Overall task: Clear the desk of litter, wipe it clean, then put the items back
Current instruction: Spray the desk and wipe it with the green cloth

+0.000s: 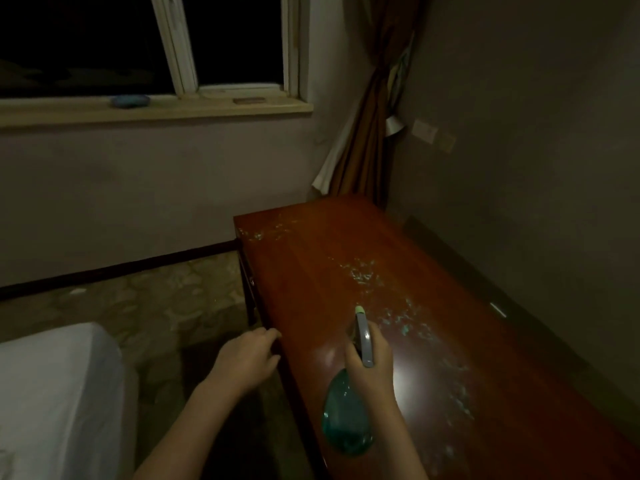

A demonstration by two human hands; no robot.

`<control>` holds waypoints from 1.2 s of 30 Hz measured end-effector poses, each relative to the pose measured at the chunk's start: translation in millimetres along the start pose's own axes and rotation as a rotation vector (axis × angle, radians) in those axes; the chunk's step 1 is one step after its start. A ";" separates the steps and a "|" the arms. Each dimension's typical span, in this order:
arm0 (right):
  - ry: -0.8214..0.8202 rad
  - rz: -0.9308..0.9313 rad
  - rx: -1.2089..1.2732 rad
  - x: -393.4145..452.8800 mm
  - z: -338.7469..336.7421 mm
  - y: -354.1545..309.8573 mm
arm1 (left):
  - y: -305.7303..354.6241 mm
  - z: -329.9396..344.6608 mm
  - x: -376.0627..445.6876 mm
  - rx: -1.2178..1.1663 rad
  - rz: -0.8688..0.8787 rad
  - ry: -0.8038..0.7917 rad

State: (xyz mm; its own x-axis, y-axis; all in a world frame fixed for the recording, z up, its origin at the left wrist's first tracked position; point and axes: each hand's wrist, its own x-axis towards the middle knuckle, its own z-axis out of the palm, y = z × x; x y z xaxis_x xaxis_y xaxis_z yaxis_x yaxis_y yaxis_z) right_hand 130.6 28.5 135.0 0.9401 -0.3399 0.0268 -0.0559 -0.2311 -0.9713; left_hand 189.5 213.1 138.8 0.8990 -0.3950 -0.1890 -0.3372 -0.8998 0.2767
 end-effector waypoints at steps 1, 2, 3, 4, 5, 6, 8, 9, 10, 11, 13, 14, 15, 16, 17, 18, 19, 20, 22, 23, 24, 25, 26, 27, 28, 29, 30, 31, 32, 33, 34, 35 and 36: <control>0.004 0.011 -0.001 13.3 10.5 -0.4 | -11.0 -4.0 13.3 -0.013 0.003 -0.006; 0.009 0.016 -0.005 26.4 21.5 -1.1 | -22.3 -7.8 27.4 -0.019 0.010 -0.010; 0.016 0.021 -0.013 40.4 33.5 -1.9 | -34.4 -12.0 43.1 -0.020 0.019 -0.013; 0.022 0.029 -0.022 54.9 46.1 -2.7 | -46.5 -16.9 59.3 -0.020 0.030 -0.013; 0.031 0.039 -0.029 70.1 59.1 -4.1 | -58.9 -22.3 76.4 -0.018 0.040 -0.006; 0.043 0.047 -0.031 86.5 73.0 -6.5 | -71.5 -29.1 94.5 -0.015 0.053 0.006; 0.089 0.054 -0.023 118.0 100.9 -13.7 | -97.2 -46.5 128.5 -0.012 0.093 0.029; 0.118 0.054 -0.022 132.4 114.5 -18.3 | -109.9 -56.2 145.0 -0.011 0.115 0.041; 0.144 0.048 -0.018 145.0 127.4 -23.6 | -121.6 -65.3 160.3 -0.014 0.131 0.052; 0.167 0.036 -0.002 156.4 139.5 -28.6 | -133.4 -73.5 176.0 -0.016 0.144 0.063; 0.209 0.031 0.031 176.7 158.4 -36.5 | -152.6 -86.7 206.2 -0.023 0.167 0.072; 0.223 0.040 0.035 186.6 165.6 -38.1 | -159.5 -91.7 219.6 -0.028 0.178 0.060; 0.237 0.055 0.036 195.5 171.5 -38.7 | -164.6 -95.4 231.2 -0.031 0.193 0.036; 0.257 0.073 0.038 204.4 176.5 -38.4 | -168.3 -98.3 242.5 -0.035 0.214 0.007; 0.277 0.093 0.039 213.9 180.9 -37.4 | -171.5 -100.7 254.4 -0.037 0.237 -0.019; 0.296 0.117 0.039 224.6 184.8 -35.8 | -174.3 -102.9 267.5 -0.041 0.259 -0.038; 0.315 0.138 0.034 236.8 188.1 -33.5 | -177.9 -104.9 282.2 -0.048 0.273 -0.049; 0.337 0.154 0.024 250.6 191.1 -30.7 | -182.0 -106.9 298.1 -0.054 0.282 -0.051; 0.377 0.178 0.001 280.5 196.5 -23.9 | -190.4 -111.4 332.5 -0.060 0.296 -0.046; 0.394 0.188 -0.002 296.3 198.9 -20.4 | -193.9 -113.7 350.7 -0.062 0.303 -0.044; 0.410 0.193 0.001 313.3 201.1 -16.3 | -195.9 -116.2 369.6 -0.061 0.316 -0.044; 0.424 0.193 0.007 330.6 202.9 -12.2 | -196.5 -118.5 388.2 -0.059 0.329 -0.051; 0.441 0.193 0.015 348.3 204.4 -8.1 | -196.2 -120.2 407.5 -0.053 0.345 -0.063; 0.463 0.194 0.027 367.1 205.4 -4.2 | -195.1 -122.4 427.5 -0.042 0.360 -0.075; 0.482 0.197 0.040 385.9 206.0 -1.0 | -193.6 -125.1 446.8 -0.026 0.373 -0.090; 0.493 0.206 0.047 404.8 206.1 1.2 | -192.0 -128.6 465.6 -0.007 0.385 -0.102; 0.494 0.221 0.050 423.7 205.9 2.9 | -190.5 -132.2 484.4 0.009 0.394 -0.114; 0.490 0.238 0.052 441.7 205.3 4.3 | -188.8 -135.5 502.9 0.017 0.401 -0.124; 0.484 0.258 0.054 459.2 204.4 5.9 | -187.1 -139.0 520.8 0.015 0.406 -0.129; 0.481 0.280 0.058 475.7 202.9 6.9 | -185.4 -142.2 538.2 0.007 0.407 -0.130; 0.483 0.302 0.061 491.1 201.4 7.8 | -184.1 -145.0 554.1 -0.007 0.404 -0.130; 0.492 0.318 0.062 505.3 200.2 9.1 | -183.3 -147.6 568.5 -0.023 0.401 -0.133; 0.509 0.338 0.058 517.1 199.5 11.2 | -182.3 -149.4 581.3 -0.031 0.401 -0.144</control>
State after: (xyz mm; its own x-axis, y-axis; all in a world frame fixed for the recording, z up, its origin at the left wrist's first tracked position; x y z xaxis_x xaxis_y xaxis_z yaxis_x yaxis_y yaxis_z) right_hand 683.2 32.0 90.9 0.5943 -0.7817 -0.1891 -0.2908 0.0104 -0.9567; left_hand 815.4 175.2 119.3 0.6492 -0.7367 -0.1893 -0.6421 -0.6642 0.3827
